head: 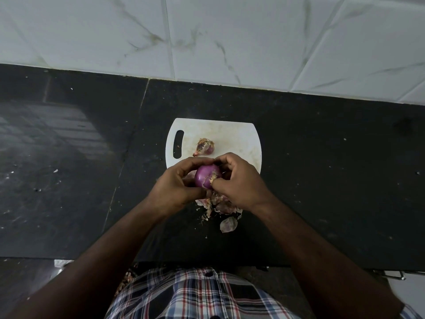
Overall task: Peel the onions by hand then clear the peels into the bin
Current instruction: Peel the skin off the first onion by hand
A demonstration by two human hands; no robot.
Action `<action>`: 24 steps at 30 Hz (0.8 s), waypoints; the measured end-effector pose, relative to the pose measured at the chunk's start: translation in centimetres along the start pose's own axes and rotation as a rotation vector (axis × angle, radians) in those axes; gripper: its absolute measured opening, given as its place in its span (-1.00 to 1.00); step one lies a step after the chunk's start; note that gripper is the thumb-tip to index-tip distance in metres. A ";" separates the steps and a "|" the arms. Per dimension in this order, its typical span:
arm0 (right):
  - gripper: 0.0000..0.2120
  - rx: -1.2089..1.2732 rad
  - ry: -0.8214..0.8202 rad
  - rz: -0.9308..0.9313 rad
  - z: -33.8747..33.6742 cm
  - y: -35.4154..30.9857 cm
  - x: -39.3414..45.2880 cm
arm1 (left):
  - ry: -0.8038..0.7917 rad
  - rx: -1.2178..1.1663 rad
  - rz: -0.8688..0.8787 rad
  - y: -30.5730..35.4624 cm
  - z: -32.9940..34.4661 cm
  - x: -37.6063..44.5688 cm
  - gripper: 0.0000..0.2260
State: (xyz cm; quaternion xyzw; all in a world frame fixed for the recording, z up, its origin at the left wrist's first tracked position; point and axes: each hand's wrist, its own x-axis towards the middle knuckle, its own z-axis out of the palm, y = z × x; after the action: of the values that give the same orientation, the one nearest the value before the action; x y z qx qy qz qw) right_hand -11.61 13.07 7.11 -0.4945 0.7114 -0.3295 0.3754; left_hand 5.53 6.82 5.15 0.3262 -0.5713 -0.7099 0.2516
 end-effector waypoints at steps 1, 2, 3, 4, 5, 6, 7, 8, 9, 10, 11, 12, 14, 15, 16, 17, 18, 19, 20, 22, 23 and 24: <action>-0.62 -0.008 0.001 -0.003 0.0 0.0 0.0 | 0.003 -0.010 0.004 0.0 0.0 0.0 -0.39; -0.62 -0.014 -0.003 -0.007 0.1 -0.1 0.0 | 0.004 -0.021 0.005 0.0 0.0 0.0 -0.39; -0.61 -0.020 -0.009 -0.010 0.1 -0.1 -0.1 | 0.000 -0.030 0.004 0.0 -0.1 -0.1 -0.39; -0.60 -0.024 -0.017 -0.011 0.1 0.0 -0.1 | -0.006 -0.038 0.003 0.0 -0.1 -0.1 -0.40; -0.60 -0.028 -0.023 -0.009 0.2 0.0 -0.1 | -0.013 -0.046 0.004 0.0 -0.1 -0.1 -0.40; -0.60 -0.032 -0.026 -0.009 0.2 0.0 -0.1 | -0.016 -0.057 0.002 0.0 -0.1 -0.1 -0.41; -0.61 -0.034 -0.025 -0.009 0.2 0.0 -0.1 | -0.015 -0.073 -0.003 -0.1 -0.2 -0.2 -0.42; -0.61 -0.032 -0.017 -0.009 0.2 0.1 -0.1 | -0.008 -0.100 -0.011 -0.2 -0.1 -0.2 -0.43; -0.61 -0.027 -0.004 -0.006 0.1 0.2 -0.1 | -0.003 -0.141 -0.024 -0.3 -0.1 -0.2 -0.43; -0.59 -0.020 0.005 -0.003 0.0 0.2 -0.1 | -0.006 -0.181 -0.038 -0.3 -0.1 -0.2 -0.44; -0.57 -0.017 0.003 0.000 -0.1 0.2 -0.1 | -0.012 -0.210 -0.050 -0.4 -0.1 -0.2 -0.44; -0.56 -0.011 -0.009 0.002 -0.2 0.3 -0.1 | -0.020 -0.234 -0.062 -0.4 -0.1 -0.2 -0.43; -0.58 0.039 -0.039 0.019 -0.5 0.5 0.0 | -0.038 -0.321 -0.105 -0.6 -0.4 -0.3 -0.44; -0.60 0.087 -0.048 0.037 -0.7 0.6 0.1 | -0.050 -0.383 -0.133 -0.7 -0.5 -0.3 -0.45; -0.62 0.142 -0.048 0.059 -0.8 0.7 0.2 | -0.060 -0.438 -0.155 -0.8 -0.6 -0.3 -0.45; -0.63 0.202 -0.042 0.076 -0.9 0.7 0.2 | -0.064 -0.474 -0.171 -0.9 -0.7 -0.3 -0.44; -0.62 0.267 -0.038 0.090 -0.9 0.6 0.1 | -0.061 -0.487 -0.186 -0.9 -0.8 -0.3 -0.41; -0.61 0.335 -0.037 0.098 -0.9 0.5 -0.1 | -0.048 -0.484 -0.201 -0.8 -0.7 -0.3 -0.37; -0.60 0.393 -0.037 0.095 -0.8 0.4 -0.2 | -0.028 -0.465 -0.214 -0.7 -0.6 -0.3 -0.34; -0.60 0.435 -0.014 0.071 -0.5 0.3 -0.5 | 0.014 -0.407 -0.223 -0.4 -0.4 -0.3 -0.33; -0.61 0.420 0.010 0.055 -0.3 0.2 -0.6 | 0.028 -0.395 -0.222 -0.4 -0.2 -0.3 -0.34; -0.63 0.383 0.040 0.036 -0.2 0.1 -0.6 | 0.039 -0.404 -0.221 -0.4 -0.2 -0.3 -0.36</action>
State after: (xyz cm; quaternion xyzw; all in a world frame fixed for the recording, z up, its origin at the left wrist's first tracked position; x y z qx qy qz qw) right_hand -11.66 13.73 7.26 -0.3946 0.6517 -0.4620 0.4540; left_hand 5.86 7.03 4.76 0.3433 -0.3734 -0.8266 0.2436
